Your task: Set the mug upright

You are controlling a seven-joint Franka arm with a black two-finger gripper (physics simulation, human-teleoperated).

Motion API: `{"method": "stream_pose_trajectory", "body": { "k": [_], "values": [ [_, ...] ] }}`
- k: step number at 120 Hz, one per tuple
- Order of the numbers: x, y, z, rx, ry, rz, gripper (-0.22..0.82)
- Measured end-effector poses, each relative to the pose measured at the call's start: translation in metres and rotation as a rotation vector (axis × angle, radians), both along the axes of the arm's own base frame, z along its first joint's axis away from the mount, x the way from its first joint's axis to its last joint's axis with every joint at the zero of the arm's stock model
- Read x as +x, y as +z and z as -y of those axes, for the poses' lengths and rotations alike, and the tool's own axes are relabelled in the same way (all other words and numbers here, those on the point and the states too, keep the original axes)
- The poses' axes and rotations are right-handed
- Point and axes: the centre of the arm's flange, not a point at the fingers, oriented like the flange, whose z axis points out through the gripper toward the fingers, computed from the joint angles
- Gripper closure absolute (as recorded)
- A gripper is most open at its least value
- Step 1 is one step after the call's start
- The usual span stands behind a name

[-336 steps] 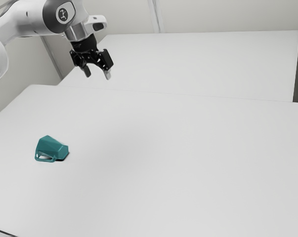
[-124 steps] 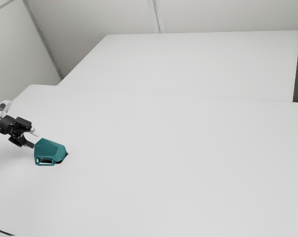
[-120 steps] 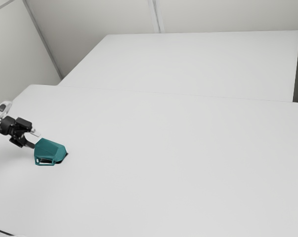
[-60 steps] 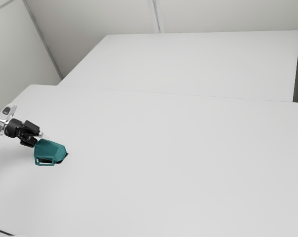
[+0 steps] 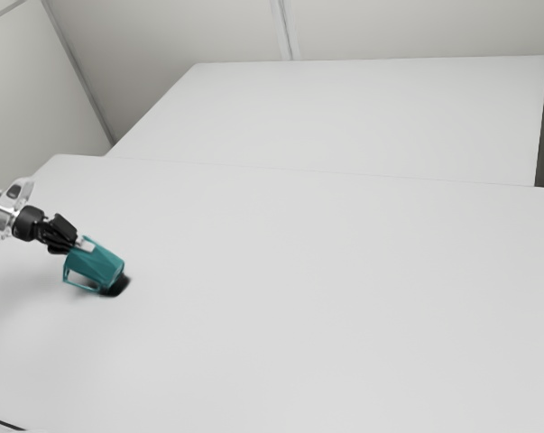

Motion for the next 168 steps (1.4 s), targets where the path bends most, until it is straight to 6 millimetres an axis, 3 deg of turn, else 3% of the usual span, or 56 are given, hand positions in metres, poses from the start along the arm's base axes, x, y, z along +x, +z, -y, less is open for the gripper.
{"method": "stream_pose_trajectory", "body": {
  "k": [24, 42, 58, 83, 95, 131, 168],
  "values": [
    [-0.002, 0.028, 0.025, 0.004, -0.032, 0.027, 0.78],
    [0.009, 0.066, 0.078, 0.090, -0.108, 0.042, 0.78],
    [0.032, 0.095, 0.126, 0.263, -0.201, 0.037, 0.79],
    [0.066, 0.121, 0.188, 0.562, -0.306, 0.021, 0.79],
    [0.081, 0.124, 0.215, 0.685, -0.329, 0.018, 0.79],
    [0.086, 0.099, 0.272, 0.893, -0.263, 0.024, 0.79],
    [0.091, 0.068, 0.275, 0.929, -0.112, -0.013, 0.79]
  ]
}}
